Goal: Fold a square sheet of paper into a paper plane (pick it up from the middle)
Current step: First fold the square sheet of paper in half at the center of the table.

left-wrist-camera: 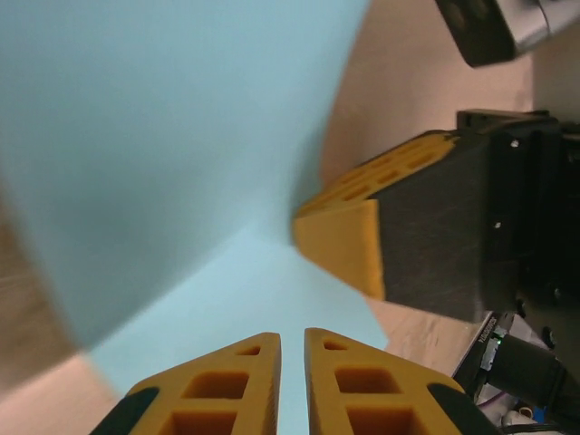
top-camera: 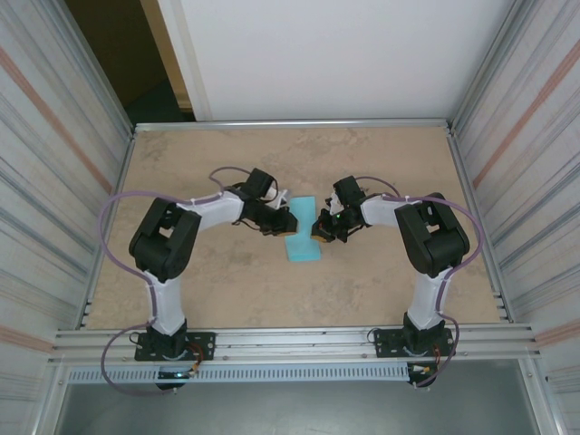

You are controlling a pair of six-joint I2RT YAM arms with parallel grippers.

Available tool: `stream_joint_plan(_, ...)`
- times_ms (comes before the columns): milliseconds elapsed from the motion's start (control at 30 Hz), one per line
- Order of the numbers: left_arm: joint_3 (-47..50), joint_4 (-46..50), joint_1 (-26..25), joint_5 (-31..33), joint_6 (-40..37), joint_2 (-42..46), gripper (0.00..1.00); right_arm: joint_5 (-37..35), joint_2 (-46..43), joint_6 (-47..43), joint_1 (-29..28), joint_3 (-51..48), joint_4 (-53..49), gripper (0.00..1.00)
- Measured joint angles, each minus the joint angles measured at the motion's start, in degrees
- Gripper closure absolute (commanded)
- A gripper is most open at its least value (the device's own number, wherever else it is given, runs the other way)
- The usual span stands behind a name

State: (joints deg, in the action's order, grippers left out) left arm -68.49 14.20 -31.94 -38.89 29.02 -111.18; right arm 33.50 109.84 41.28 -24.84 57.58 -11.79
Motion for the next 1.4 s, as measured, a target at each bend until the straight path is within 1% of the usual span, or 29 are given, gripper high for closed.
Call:
stream_joint_plan(100, -0.48, -2.27, -1.75, -0.42, 1.44, -2.47, 0.83, 0.07, 0.0, 0.02, 0.0, -0.11, 0.2, 1.0)
stream_joint_plan(233, -0.81, -2.49, -1.18, 0.81, 1.68, -5.14, 0.83, 0.11, 0.0, 0.0, 0.0, -0.22, 0.35, 1.0)
stream_joint_plan(433, 0.11, -4.11, 2.14, -0.09, 0.81, -5.51, 0.83, 0.5, 0.0, 0.02, 0.07, -0.72, 1.36, 1.0)
stream_joint_plan(600, 3.34, -5.49, 7.06, -1.55, 0.11, -3.74, 0.83, 0.92, 0.0, 0.0, 0.11, -1.14, 2.27, 1.0)
stream_joint_plan(667, 3.87, -5.05, 8.83, -1.29, -0.37, -3.1, 0.83, 0.92, 0.0, 0.02, 0.11, -1.14, 2.32, 1.0)
stream_joint_plan(767, 3.91, -5.09, 10.01, -0.5, -0.72, -2.54, 0.83, 0.92, 0.0, 0.02, 0.11, -1.14, 2.29, 1.0)
stream_joint_plan(867, 3.91, -6.01, 8.92, -0.68, -0.68, -1.7, 0.82, 0.92, 0.0, 0.02, 0.11, -1.14, 2.29, 1.0)
stream_joint_plan(1067, 3.08, -10.03, 3.45, -2.1, 0.44, -1.66, 0.82, 0.92, 0.0, 0.02, 0.11, -1.11, 2.29, 1.0)
stream_joint_plan(1133, 1.99, -10.73, 2.45, -2.25, 1.05, -2.6, 0.82, 0.92, 0.0, 0.02, 0.11, -1.11, 2.29, 1.0)
stream_joint_plan(1233, 0.15, -11.02, 2.43, -1.99, 1.29, -4.57, 0.82, 0.92, 0.0, 0.02, 0.11, -1.11, 2.29, 1.0)
stream_joint_plan(1400, -0.68, -11.02, 4.39, -1.62, 1.42, -7.28, 0.83, 0.9, 0.02, 0.0, 0.11, -1.11, 2.29, 1.0)
